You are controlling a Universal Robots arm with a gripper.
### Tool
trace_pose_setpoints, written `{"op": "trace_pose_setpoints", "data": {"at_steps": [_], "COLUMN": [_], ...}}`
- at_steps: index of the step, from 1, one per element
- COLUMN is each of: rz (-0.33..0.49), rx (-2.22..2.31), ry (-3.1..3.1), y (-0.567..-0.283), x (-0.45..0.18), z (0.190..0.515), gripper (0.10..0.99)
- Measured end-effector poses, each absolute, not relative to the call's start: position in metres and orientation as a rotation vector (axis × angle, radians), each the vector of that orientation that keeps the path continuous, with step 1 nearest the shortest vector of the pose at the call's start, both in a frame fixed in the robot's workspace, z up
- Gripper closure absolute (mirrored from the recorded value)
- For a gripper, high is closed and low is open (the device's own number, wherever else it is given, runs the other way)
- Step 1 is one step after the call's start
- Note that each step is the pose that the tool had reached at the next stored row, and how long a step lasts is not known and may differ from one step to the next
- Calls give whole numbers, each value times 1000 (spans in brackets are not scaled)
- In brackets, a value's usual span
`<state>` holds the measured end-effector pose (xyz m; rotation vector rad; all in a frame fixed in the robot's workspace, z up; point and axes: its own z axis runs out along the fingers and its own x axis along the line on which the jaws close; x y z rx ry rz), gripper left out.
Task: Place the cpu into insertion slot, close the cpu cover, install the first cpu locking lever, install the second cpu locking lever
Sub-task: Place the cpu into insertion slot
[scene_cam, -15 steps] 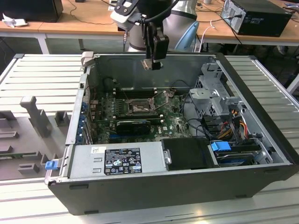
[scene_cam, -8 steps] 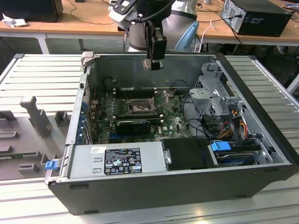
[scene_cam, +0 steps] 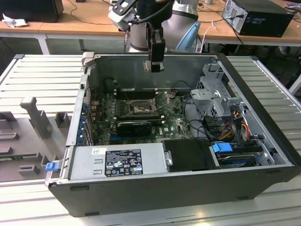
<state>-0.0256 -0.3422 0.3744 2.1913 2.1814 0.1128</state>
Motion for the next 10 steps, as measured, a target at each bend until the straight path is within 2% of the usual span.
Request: {"op": "trace_pose_setpoints", "data": {"at_steps": [10], "rz": [111], "rx": [2192], "ry": [2182], "y": [-342], "x": [-26], "z": [365], "gripper": [557]}}
